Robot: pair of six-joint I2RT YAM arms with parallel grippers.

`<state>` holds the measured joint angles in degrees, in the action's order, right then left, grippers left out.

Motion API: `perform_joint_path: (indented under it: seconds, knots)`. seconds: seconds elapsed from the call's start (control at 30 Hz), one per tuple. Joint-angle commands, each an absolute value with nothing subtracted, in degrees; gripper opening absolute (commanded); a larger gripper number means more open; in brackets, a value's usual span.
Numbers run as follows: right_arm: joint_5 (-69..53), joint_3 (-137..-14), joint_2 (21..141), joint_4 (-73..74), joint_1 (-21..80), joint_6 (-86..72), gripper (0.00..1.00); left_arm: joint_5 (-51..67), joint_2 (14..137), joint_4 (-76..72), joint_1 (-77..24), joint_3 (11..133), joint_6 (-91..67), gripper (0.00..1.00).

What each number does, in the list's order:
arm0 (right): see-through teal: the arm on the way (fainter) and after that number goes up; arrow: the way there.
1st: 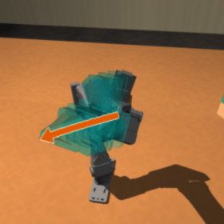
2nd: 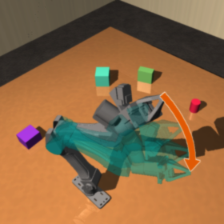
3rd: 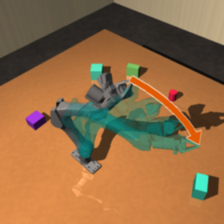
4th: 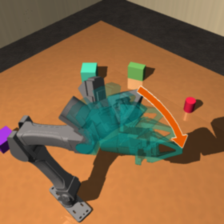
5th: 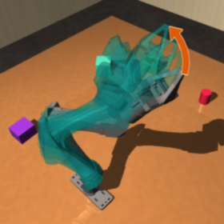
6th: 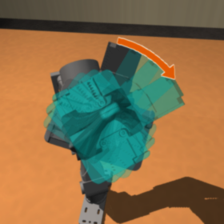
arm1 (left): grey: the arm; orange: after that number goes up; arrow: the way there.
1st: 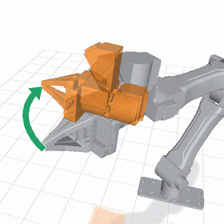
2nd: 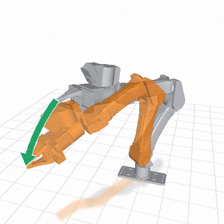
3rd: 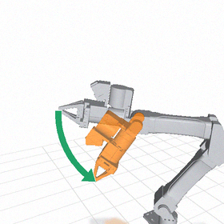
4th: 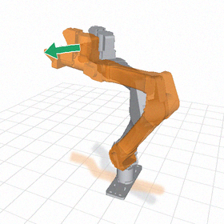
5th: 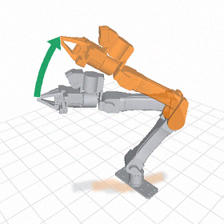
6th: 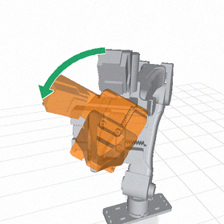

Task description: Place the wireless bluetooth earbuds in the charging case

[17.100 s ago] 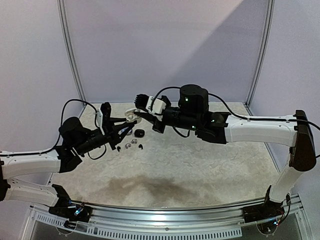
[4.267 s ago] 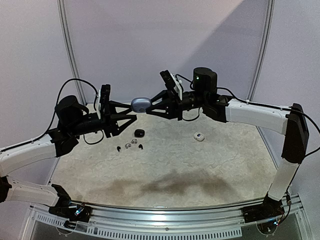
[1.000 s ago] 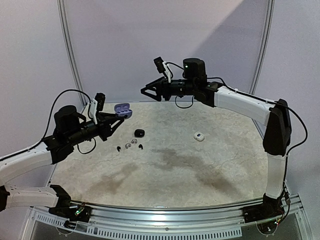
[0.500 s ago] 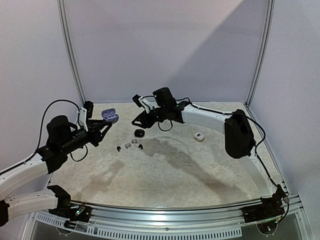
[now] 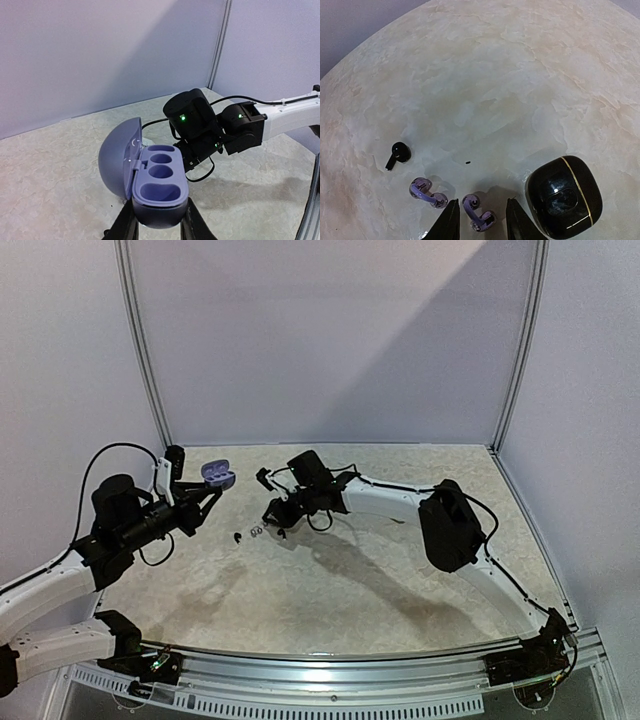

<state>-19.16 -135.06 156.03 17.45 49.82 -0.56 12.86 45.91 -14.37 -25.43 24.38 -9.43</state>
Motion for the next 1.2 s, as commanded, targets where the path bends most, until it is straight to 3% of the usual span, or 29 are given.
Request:
perform_joint_path:
  seconds: [0.0,1.17]
  knots:
    - [-17.83,-136.47,157.22,18.39,49.54,-0.62,0.31,13.44,45.58,-15.98,-24.56,23.56,-8.79,0.00]
    - [-17.66,-136.32,157.34,21.11,51.36,5.62,0.13,13.25,47.13,-17.34,-24.04,24.26,-7.39,0.00]
